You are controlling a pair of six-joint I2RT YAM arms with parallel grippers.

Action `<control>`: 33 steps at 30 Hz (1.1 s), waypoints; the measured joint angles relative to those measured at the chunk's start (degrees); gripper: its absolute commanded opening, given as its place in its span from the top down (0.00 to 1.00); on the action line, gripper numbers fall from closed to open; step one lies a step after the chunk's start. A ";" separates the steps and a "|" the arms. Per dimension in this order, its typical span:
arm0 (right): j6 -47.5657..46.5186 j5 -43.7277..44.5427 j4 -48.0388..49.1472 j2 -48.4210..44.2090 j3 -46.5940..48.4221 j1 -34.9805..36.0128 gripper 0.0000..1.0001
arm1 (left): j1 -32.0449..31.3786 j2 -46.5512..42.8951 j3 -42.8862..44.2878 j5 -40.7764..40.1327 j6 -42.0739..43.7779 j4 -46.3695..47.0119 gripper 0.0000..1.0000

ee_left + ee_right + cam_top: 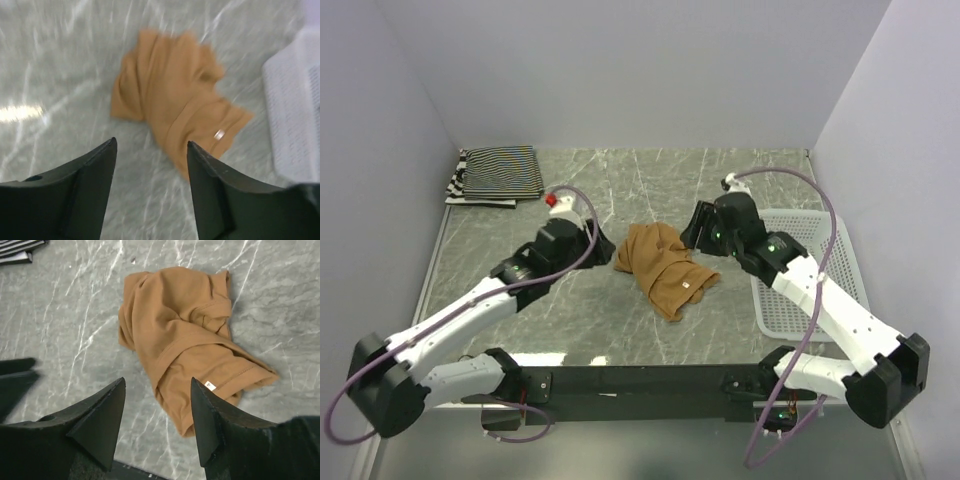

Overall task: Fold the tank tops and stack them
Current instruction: Move the tank top to the center of the board, then flatten the tank top out

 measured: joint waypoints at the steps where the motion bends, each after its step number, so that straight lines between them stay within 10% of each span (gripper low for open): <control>1: 0.11 1.40 0.24 -0.98 -1.46 0.57 0.39 | -0.07 1.95 -1.86 1.25 -0.59 0.92 0.38; 10: 4.63 7.23 5.35 -6.88 -22.88 5.38 0.40 | -7.50 16.57 -8.55 6.60 -4.28 10.86 0.18; 20: 8.24 17.14 8.04 -3.08 -26.43 3.61 0.34 | -25.92 25.66 -6.54 2.84 -9.01 15.23 0.12; 33: 8.50 14.25 14.62 5.68 -26.34 -4.61 0.36 | -33.18 38.80 5.01 -10.14 -12.28 11.93 0.27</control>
